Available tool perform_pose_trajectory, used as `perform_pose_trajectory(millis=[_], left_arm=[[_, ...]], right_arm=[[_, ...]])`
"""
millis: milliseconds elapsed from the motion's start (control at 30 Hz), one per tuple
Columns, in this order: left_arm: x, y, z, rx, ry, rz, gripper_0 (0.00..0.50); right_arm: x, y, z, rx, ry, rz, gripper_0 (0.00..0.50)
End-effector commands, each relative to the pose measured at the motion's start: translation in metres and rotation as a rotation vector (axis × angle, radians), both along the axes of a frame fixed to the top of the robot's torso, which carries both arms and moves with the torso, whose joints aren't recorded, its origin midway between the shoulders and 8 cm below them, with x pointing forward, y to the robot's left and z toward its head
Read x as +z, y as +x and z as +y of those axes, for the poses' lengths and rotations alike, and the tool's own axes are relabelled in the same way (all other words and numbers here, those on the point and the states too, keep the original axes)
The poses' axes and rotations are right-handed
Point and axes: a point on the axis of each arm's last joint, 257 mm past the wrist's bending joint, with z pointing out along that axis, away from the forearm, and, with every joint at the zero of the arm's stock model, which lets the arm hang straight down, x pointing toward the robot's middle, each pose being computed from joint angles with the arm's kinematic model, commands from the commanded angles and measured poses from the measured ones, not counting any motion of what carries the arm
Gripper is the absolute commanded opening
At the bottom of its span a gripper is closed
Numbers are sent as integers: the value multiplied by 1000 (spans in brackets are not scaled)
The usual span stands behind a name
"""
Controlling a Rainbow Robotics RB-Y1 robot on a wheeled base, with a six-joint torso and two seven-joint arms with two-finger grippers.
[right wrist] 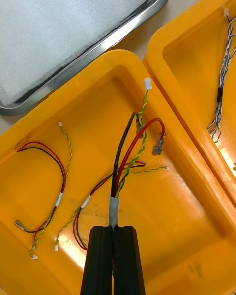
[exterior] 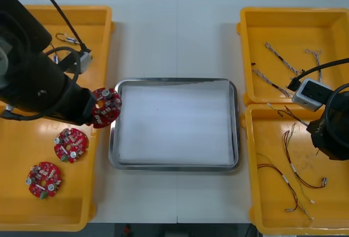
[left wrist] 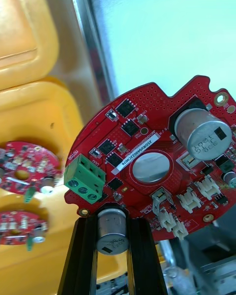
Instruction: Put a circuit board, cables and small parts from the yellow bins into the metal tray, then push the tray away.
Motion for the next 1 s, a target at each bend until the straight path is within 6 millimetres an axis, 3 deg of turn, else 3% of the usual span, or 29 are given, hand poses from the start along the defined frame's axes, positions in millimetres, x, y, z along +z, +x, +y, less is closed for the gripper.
perform_pose_trajectory(millis=[33, 167, 433, 1000], left_arm=[[7, 7, -42, -111, 18, -51, 0], [-4, 9, -61, -129, 24, -60, 0], [-44, 13, -89, -168, 11, -45, 0], [-92, 22, -94, -178, 54, -32, 0]], right_arm=[[12, 2, -2, -11, -27, -34, 0], [12, 3, -2, -13, -28, -36, 0], [13, 4, -5, -25, -31, -40, 0], [12, 3, -2, -31, -16, -34, 0]])
